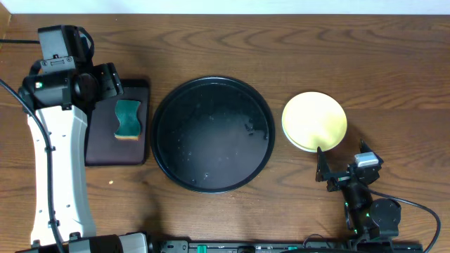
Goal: Clean dirty plates on tray and stack at the side
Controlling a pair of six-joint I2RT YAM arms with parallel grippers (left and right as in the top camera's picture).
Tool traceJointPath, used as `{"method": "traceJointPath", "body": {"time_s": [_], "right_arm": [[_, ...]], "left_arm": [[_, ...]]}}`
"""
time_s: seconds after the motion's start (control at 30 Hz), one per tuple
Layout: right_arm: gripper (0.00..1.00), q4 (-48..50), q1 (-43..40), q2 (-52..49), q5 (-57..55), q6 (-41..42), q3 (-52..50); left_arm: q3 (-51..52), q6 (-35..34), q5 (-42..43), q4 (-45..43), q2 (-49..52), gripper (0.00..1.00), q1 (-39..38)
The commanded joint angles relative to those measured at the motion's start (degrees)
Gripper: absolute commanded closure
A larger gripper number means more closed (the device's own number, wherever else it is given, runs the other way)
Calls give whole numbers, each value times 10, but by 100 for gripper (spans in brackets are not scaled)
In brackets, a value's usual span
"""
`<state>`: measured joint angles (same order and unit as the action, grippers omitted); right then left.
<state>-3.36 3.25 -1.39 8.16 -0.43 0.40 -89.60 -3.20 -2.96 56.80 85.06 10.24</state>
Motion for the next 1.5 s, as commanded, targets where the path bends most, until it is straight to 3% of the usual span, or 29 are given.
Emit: {"method": "traceJointPath", "body": {"time_s": [0.0,0.4,0.57,0.83,1.2,1.47], "right_arm": [[1,-2,4,-1,4,10,-1],[1,-2,4,-1,4,10,-1],[1,-2,4,-1,4,10,-1],[1,-2,4,-1,4,10,-1],[1,-2,4,-1,4,10,-1],[1,-2,4,-1,4,10,-1]], "left_arm": [[-2,-7,-5,2,2,21,1],[32,-11,9,-34,-53,21,-19],[164,-9,9,-197,-168,21,-56],[469,-9,9,-422,-416,21,-81],[763,-9,9,-537,-721,21,-81],[859,-9,8,-543,-819,21,-81]]}}
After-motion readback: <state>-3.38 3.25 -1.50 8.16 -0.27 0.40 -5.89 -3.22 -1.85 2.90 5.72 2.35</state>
